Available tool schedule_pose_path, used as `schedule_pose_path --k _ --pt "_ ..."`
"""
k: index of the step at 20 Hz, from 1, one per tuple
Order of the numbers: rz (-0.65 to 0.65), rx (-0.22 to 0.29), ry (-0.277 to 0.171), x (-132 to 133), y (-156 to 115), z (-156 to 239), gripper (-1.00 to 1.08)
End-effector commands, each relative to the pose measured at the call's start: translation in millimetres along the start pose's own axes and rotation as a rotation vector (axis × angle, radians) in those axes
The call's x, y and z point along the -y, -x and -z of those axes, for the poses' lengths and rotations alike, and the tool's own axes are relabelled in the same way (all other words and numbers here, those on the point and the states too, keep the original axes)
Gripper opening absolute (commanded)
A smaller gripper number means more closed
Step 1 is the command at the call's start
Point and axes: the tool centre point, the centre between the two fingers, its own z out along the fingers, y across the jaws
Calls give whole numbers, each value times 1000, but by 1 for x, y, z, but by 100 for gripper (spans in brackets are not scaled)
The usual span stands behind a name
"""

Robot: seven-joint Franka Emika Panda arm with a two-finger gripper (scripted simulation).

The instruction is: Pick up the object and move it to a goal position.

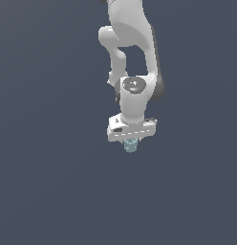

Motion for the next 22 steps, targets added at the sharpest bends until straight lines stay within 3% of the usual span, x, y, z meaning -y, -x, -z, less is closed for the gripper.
schedule_pose_path --k 1,22 --pt "29 -28 -7 -8 -6 17 -100" --pt "281 -268 -83 -72 -50 166 -100"
